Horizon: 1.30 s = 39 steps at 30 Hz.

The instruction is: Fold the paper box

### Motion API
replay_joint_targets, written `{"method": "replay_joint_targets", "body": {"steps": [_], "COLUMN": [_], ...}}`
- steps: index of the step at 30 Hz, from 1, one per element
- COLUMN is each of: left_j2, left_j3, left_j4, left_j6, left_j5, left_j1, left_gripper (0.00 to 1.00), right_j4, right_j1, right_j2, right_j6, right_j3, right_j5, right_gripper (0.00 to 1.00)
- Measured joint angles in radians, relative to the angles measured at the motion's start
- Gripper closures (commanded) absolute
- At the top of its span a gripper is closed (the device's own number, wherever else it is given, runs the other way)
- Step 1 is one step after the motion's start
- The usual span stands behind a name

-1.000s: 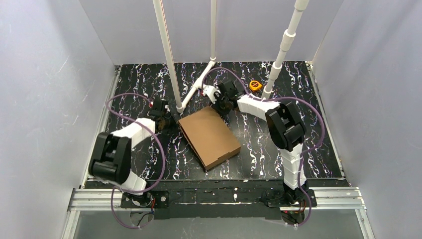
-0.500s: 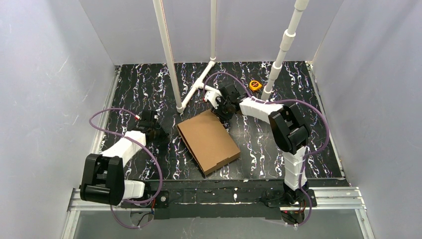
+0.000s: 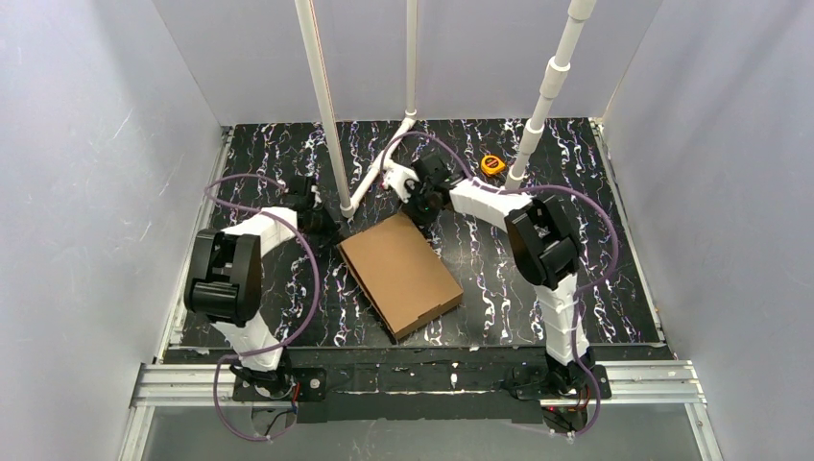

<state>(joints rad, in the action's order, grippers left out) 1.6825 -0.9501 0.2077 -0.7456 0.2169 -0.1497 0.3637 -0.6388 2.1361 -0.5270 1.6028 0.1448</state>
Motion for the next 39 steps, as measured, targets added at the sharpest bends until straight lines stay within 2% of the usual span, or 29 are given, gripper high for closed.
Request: {"method": "replay_joint_targets", "body": {"steps": [6,9,13,21,25,31,36,39], "left_j2": [0.010,-0.002,-0.056,-0.378,-0.504,-0.569,-0.666,-0.625], "left_j3": [-0.053,-0.053,-0.042,0.029,0.137,0.318,0.360,0.360], "left_j4": [-0.022,0.009,0.083,0.189,0.229,0.397,0.472,0.467], "left_j6": [0.007,-0.003,-0.015,0.010,0.002,-0.065,-0.085,-0.082], "left_j5": [0.041,0.014,-0.070,-0.186,-0.153,-0.127,-0.132,-0.129], "left_j1": [-0.124,-0.134,-0.108,0.055,0.053,0.037,0.020,0.018], "left_gripper": [1.00,1.00,1.00,1.00,1.00,1.00,1.00,1.00], "right_j4": [0.010,0.008,-0.001,-0.026,-0.027,-0.019,-0.014,-0.008], "right_j1": [-0.086,-0.101,-0.085,0.001,0.002,-0.005,-0.005,-0.005], "right_j2": [0.010,0.010,0.008,-0.046,-0.069,-0.071,-0.071,-0.065], "right_j6": [0.023,0.044,0.072,0.081,0.067,0.037,0.023,0.018], "right_j3": [0.000,0.000,-0.002,-0.067,-0.079,-0.079,-0.079,-0.072], "right_j5": [0.043,0.033,-0.024,-0.065,-0.057,-0.029,-0.023,-0.014], "right_gripper": [0.64,0.62,0.61,0.59,0.57,0.57,0.57,0.59]}}
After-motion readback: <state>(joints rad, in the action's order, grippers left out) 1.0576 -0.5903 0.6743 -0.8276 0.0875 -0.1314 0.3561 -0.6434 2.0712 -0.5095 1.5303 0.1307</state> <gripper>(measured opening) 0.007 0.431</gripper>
